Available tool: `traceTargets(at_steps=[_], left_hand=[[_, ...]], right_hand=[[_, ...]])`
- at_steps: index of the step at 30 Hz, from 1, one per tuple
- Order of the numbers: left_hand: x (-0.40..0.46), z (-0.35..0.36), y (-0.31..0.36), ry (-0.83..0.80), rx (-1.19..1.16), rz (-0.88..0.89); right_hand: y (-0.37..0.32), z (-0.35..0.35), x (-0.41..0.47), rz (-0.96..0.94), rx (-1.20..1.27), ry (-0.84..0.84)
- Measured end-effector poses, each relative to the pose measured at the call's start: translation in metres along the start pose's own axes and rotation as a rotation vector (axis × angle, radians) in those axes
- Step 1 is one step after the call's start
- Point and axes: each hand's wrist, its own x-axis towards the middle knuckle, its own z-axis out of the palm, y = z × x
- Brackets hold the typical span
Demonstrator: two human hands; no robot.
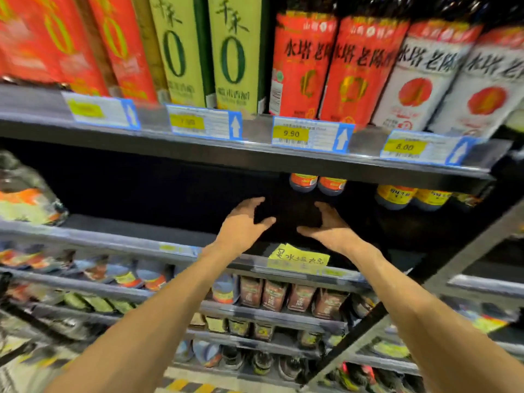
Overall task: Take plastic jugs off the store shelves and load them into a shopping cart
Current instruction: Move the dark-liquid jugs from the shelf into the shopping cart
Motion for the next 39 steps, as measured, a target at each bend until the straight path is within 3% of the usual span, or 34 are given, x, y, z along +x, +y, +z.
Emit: traceTargets(at_steps=[6, 15, 26, 32, 39], left_hand=[[-0.085, -0.081, -0.032, 0.196, 0.451, 0.081], [-0.234, -0.202, -0.14, 0.351, 0.606, -0.199], [-0.464, -0.335, -0.283, 0.56, 0.558, -0.67], [-0.572, -0.362, -0.348, 0.585, 0.511, -0.911], [-0.634, -0.376, -0.408, 0.606, 0.52, -1.14]], right_hand=[[-0.093, 0.019, -0.047, -0.336, -0.39, -0.102], [-0.262, 0.127, -0.095, -0.896, -0.646, -0.1], [-0.484, 0.329, -0.209, -1.318, -0.644, -0.311], [-0.559, 0.425, -0.282, -1.477, -0.662, -0.429], [-0.615, 0.53, -0.323, -1.608, -0.643, -0.598]])
